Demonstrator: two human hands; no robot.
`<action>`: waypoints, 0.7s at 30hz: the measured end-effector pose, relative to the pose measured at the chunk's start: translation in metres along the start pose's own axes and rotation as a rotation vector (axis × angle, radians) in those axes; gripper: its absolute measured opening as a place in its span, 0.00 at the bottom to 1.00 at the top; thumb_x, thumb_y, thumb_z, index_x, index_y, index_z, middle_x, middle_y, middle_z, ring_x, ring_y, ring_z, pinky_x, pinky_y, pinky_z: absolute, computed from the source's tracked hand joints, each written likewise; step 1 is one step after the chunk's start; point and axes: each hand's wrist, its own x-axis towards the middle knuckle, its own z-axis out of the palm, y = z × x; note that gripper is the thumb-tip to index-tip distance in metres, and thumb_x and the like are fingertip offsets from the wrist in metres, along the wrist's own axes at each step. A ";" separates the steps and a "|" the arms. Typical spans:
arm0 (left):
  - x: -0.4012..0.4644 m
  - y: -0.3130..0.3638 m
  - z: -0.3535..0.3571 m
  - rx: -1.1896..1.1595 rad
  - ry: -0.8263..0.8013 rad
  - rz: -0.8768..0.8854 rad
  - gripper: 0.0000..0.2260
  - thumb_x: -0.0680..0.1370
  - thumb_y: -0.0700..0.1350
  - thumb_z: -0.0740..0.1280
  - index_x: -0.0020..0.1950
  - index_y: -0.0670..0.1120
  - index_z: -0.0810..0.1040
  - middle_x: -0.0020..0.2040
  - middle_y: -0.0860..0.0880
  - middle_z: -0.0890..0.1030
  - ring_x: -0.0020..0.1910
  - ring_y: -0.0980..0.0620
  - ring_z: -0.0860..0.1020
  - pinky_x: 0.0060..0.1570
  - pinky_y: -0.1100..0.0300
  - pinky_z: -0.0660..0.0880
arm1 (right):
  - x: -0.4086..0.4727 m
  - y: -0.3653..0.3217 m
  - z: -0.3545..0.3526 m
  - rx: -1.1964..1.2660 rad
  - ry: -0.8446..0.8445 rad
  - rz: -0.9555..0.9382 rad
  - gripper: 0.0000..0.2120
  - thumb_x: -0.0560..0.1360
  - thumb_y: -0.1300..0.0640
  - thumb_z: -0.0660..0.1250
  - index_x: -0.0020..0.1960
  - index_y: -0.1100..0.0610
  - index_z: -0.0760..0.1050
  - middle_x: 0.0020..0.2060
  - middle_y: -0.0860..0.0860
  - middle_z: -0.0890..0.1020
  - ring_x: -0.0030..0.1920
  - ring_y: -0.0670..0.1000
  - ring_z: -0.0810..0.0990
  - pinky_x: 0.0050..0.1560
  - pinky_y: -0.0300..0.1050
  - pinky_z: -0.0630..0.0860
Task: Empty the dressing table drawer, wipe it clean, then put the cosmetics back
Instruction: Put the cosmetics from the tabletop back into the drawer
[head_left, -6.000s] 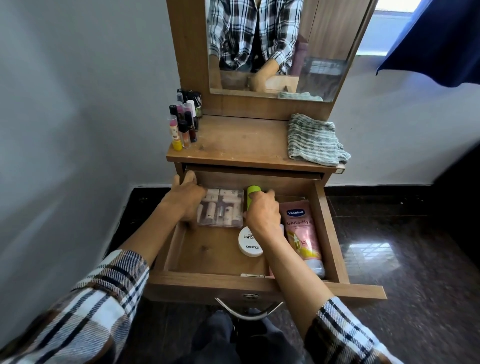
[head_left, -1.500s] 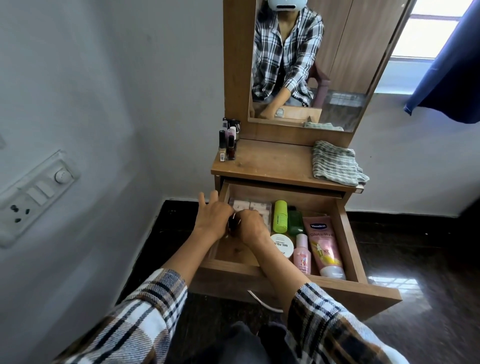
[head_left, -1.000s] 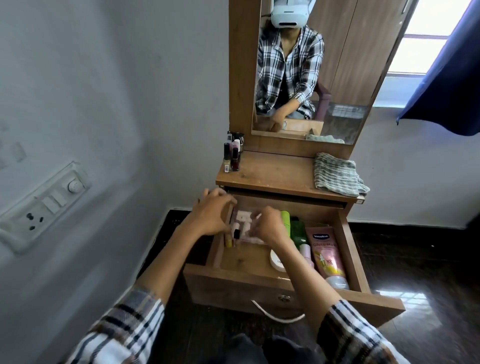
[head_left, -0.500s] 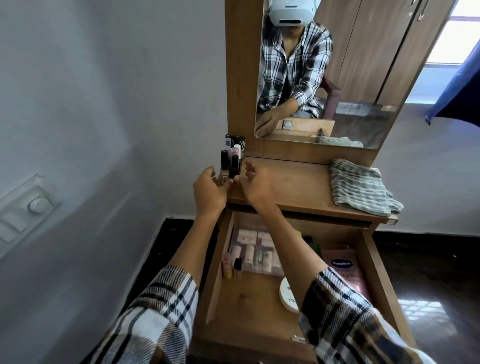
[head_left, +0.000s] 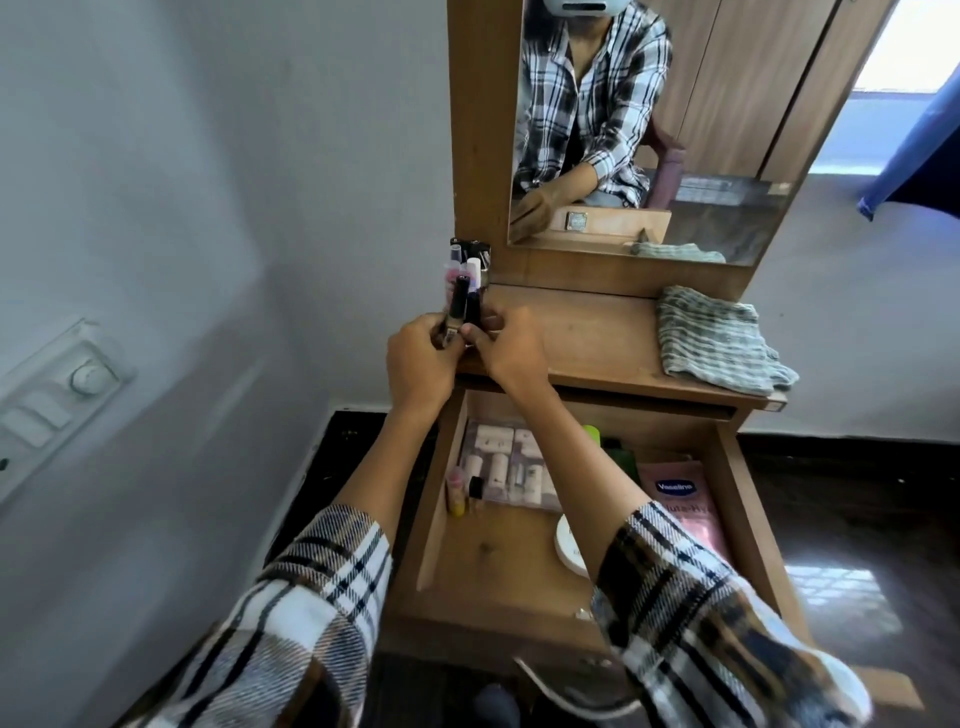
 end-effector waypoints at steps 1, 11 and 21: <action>-0.006 0.004 -0.004 -0.010 -0.007 0.012 0.07 0.75 0.45 0.69 0.50 0.43 0.82 0.43 0.47 0.83 0.40 0.52 0.81 0.41 0.54 0.79 | -0.007 -0.001 -0.003 0.011 -0.002 -0.013 0.13 0.75 0.60 0.68 0.59 0.62 0.76 0.50 0.57 0.82 0.49 0.52 0.81 0.49 0.43 0.77; -0.086 0.037 -0.046 -0.028 -0.231 -0.002 0.14 0.72 0.41 0.72 0.57 0.43 0.78 0.51 0.47 0.83 0.50 0.49 0.81 0.49 0.55 0.78 | -0.105 -0.007 -0.041 -0.020 -0.057 0.029 0.13 0.72 0.65 0.69 0.57 0.61 0.79 0.47 0.57 0.83 0.46 0.52 0.82 0.51 0.45 0.79; -0.130 0.043 -0.055 0.179 -0.511 -0.105 0.15 0.72 0.43 0.71 0.58 0.45 0.76 0.53 0.45 0.80 0.53 0.45 0.78 0.50 0.53 0.75 | -0.155 0.015 -0.055 -0.158 -0.139 0.128 0.13 0.70 0.66 0.72 0.54 0.61 0.79 0.44 0.57 0.83 0.48 0.56 0.82 0.50 0.49 0.79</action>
